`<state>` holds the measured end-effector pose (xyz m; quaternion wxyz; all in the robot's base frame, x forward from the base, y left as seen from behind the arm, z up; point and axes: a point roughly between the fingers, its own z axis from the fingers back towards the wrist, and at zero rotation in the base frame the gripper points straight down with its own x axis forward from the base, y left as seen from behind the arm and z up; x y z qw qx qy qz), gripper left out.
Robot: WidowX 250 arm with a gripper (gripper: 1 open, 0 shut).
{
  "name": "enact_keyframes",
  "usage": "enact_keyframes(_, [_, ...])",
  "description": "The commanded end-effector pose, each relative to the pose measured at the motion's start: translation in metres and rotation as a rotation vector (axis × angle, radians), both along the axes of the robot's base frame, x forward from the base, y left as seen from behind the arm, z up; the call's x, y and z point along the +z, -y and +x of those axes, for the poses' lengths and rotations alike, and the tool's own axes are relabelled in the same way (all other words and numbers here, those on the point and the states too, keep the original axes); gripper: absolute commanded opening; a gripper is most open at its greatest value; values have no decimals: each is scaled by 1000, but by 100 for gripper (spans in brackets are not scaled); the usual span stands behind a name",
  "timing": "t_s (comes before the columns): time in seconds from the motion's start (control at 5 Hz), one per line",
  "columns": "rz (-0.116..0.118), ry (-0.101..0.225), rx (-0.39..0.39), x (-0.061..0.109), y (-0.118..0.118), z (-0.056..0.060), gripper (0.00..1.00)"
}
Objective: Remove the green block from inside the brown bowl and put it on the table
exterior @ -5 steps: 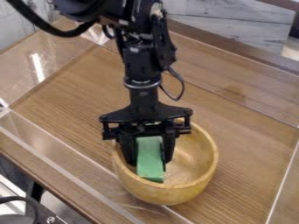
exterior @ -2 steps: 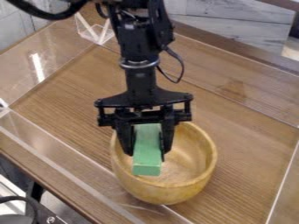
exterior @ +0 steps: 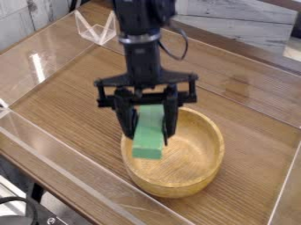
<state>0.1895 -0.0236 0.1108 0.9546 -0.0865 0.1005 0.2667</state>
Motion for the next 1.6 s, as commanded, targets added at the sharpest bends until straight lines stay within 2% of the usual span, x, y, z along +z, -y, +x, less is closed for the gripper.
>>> enact_keyframes(0.0, [-33, 89, -44, 39, -6, 14, 0])
enact_keyframes(0.2, [-68, 128, -47, 81, -18, 20, 0])
enact_keyframes(0.4, [-98, 168, -105, 95, -41, 21, 0])
enact_keyframes(0.6, [-104, 201, -151, 79, -51, 24, 0])
enact_keyframes(1.0, [-130, 245, -279, 48, -48, 33, 0])
enact_keyframes(1.4, [-136, 276, -344, 32, -41, 36, 0])
